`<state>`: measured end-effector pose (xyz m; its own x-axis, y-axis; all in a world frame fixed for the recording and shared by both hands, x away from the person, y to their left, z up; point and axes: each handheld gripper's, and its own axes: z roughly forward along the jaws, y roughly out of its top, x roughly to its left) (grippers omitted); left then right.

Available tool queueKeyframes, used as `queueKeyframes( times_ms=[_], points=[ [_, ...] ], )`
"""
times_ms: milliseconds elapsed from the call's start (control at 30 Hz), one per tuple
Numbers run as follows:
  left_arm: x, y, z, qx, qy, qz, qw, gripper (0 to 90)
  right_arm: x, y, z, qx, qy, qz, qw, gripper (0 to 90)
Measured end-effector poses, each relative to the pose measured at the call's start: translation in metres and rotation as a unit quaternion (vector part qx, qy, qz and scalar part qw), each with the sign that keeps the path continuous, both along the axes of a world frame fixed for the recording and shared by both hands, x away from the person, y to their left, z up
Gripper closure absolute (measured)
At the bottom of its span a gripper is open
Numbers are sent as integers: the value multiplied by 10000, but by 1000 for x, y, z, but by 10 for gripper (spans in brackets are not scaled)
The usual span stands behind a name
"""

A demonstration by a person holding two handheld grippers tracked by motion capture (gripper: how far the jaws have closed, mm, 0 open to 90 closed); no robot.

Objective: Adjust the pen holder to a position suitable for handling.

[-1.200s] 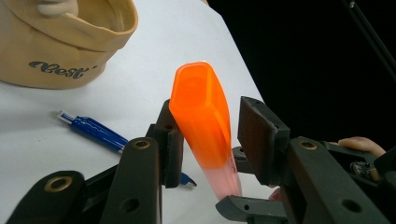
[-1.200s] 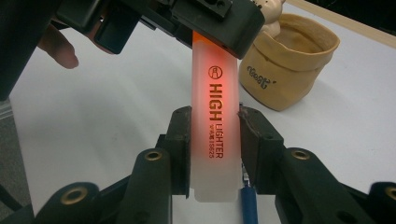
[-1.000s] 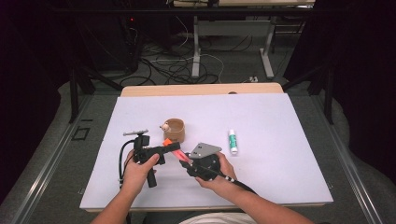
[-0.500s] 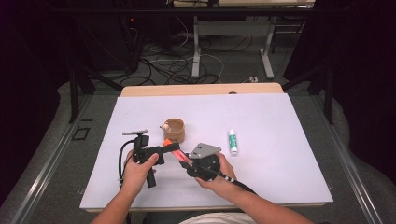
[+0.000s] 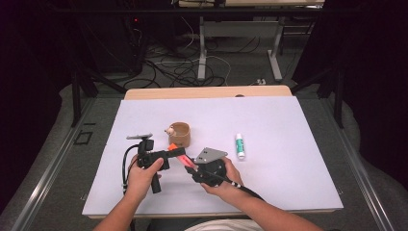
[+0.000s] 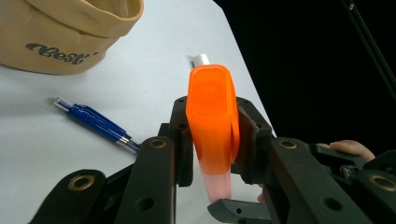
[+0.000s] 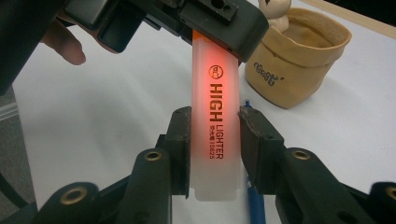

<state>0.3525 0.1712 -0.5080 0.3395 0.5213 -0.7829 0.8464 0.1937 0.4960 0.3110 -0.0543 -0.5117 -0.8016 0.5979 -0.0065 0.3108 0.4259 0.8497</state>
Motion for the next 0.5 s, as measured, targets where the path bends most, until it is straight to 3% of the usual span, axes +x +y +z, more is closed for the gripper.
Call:
queueKeyframes(
  times_ms=[300,333,400,500],
  points=[
    [0,-1,0,4,-31,-70,10000,739,1,1,-1,-97,55,9,9999,657],
    [-1,-2,0,-70,33,6,10000,739,1,1,-1,-97,55,9,9999,657],
    [0,0,0,9,-68,-66,10000,740,1,1,-1,-102,54,15,9999,656],
    [1,0,0,3,-54,-69,10000,741,1,1,-1,-109,56,23,9999,653]
  ],
)
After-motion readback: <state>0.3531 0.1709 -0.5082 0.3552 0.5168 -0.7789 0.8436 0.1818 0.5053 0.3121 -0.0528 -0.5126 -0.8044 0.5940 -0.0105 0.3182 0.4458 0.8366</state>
